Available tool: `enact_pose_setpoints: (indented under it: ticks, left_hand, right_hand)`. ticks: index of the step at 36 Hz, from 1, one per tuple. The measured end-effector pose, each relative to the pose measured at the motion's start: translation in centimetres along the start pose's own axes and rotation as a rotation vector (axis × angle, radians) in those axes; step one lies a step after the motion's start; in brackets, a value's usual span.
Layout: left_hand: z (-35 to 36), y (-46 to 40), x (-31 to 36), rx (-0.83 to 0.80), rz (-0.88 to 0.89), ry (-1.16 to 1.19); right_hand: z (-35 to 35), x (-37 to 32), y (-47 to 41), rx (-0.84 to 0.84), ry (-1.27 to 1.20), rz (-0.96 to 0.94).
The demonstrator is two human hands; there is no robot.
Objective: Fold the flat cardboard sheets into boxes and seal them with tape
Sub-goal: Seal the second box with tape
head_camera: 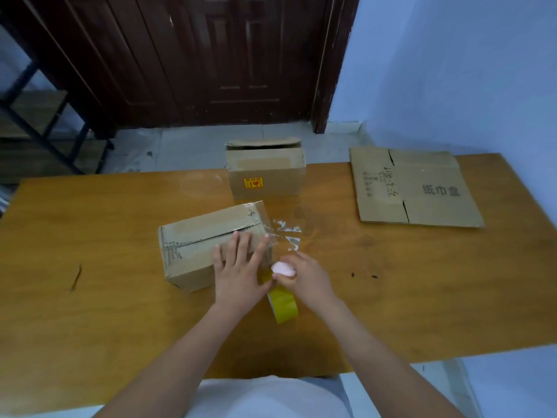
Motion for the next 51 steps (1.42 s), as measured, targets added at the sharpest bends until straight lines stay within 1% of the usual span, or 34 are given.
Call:
enact_pose_setpoints:
  ticks: [11, 14, 16, 18, 22, 26, 28, 30, 31, 33, 34, 35, 37, 38, 41, 47, 51]
  left_hand:
    - [0.3, 0.0, -0.1, -0.022, -0.010, -0.002]
    - [0.4, 0.0, -0.1, -0.018, -0.003, -0.003]
    - [0.3, 0.0, -0.1, -0.015, -0.005, -0.003]
    - [0.4, -0.1, -0.1, -0.020, -0.008, -0.004]
    - [0.6, -0.2, -0.2, -0.033, -0.012, 0.001]
    - [0.6, -0.1, -0.2, -0.030, -0.011, 0.001]
    - [0.6, -0.1, -0.2, -0.025, -0.010, -0.008]
    - [0.5, -0.1, -0.2, -0.018, -0.008, -0.008]
    - [0.6, -0.1, -0.2, -0.014, -0.007, -0.005]
    - [0.6, 0.0, -0.2, -0.008, -0.006, 0.000]
    - [0.6, 0.0, -0.2, -0.003, -0.005, 0.002]
    - [0.5, 0.0, -0.2, 0.002, -0.005, 0.003]
    - [0.4, 0.1, -0.1, 0.008, 0.000, 0.006]
    - [0.4, 0.1, -0.1, 0.006, 0.006, 0.006]
    - [0.3, 0.0, -0.1, 0.002, 0.019, 0.011]
    - [-0.9, -0.3, -0.1, 0.038, -0.003, 0.097]
    - [-2.4, -1.6, -0.1, 0.136, -0.023, 0.136]
  right_hand:
    - [-0.5, 0.7, 0.4, 0.093, -0.022, 0.014]
    - [-1.3, 2.0, 0.4, 0.160, -0.062, 0.080]
    - [-2.3, 3.6, 0.3, 0.231, -0.125, 0.148]
    - [-2.9, 5.9, 0.2, 0.262, -0.158, 0.229]
    - [-1.1, 11.5, 0.4, 0.130, -0.018, 0.396]
    - [0.5, 14.0, 1.3, 0.083, 0.164, 0.427]
    - [0.8, 13.5, 1.4, 0.063, 0.182, 0.437]
    - [0.9, 11.7, 0.9, 0.070, 0.088, 0.404]
    - [0.8, 10.2, 0.6, 0.086, 0.002, 0.352]
    - [0.9, 7.0, 0.0, 0.090, -0.277, 0.227]
    - [1.5, 5.6, -0.2, 0.050, -0.415, 0.182]
    - [2.2, 4.4, -0.3, -0.012, -0.502, 0.155]
    - [4.3, 2.9, -0.3, -0.133, -0.610, 0.152]
    - [5.0, 2.5, -0.2, -0.159, -0.687, 0.170]
    - [6.2, 2.5, -0.2, -0.129, -0.918, 0.253]
    - [7.0, 2.5, 0.3, -0.087, -1.005, 0.323]
    - [6.6, 2.5, 0.6, -0.051, -0.975, 0.326]
Point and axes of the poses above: each hand's wrist, its own y-axis away from the middle knuckle, its own z-axis out of the palm, x = y × z, the point moved 10 cm from there along -y, towards the middle knuckle, and after that the axes turned 4 degrees about y, right-handed, at the moved point
